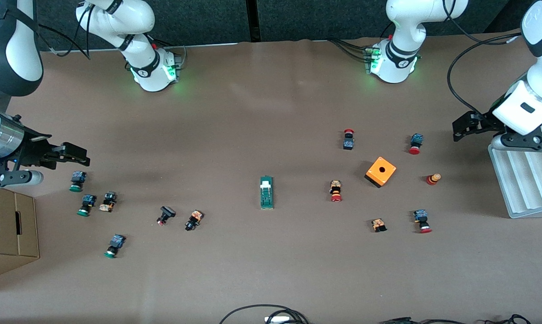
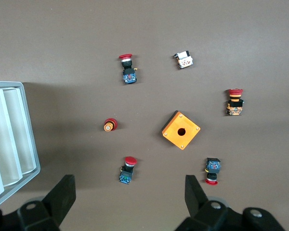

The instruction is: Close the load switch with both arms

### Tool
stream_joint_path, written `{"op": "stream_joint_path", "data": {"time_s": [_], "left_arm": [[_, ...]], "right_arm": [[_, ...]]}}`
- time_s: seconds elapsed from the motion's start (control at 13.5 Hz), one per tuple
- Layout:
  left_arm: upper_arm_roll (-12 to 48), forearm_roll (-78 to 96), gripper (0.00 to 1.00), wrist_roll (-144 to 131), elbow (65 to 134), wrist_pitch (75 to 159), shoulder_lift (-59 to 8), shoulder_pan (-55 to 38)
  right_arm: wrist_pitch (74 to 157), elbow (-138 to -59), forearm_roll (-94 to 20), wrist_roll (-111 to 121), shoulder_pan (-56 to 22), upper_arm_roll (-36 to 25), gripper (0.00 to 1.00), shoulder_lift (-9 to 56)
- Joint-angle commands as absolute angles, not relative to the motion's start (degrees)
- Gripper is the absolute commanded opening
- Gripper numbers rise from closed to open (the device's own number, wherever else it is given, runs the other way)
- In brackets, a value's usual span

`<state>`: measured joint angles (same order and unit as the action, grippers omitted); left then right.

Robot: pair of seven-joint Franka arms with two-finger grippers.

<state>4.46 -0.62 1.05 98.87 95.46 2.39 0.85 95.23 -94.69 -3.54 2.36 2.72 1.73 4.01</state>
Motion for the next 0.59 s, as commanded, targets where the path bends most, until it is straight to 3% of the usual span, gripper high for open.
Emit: {"op": "stream_joint_path", "data": {"time_s": [0.0,0.52], "left_arm": [[4.9,-1.3,1.00,1.0,96.9,94.3,1.7,1.6],[5.0,-1.1,1.00,0.8,94.1,92.9,-0.8,1.4]], "right_arm": [[94.8,-93.2,-3.3,2.5,2.5,1.6,1.00,4.7],[94.8,-93.2,-3.4,2.5,2.4,1.7,1.00,4.8]]}}
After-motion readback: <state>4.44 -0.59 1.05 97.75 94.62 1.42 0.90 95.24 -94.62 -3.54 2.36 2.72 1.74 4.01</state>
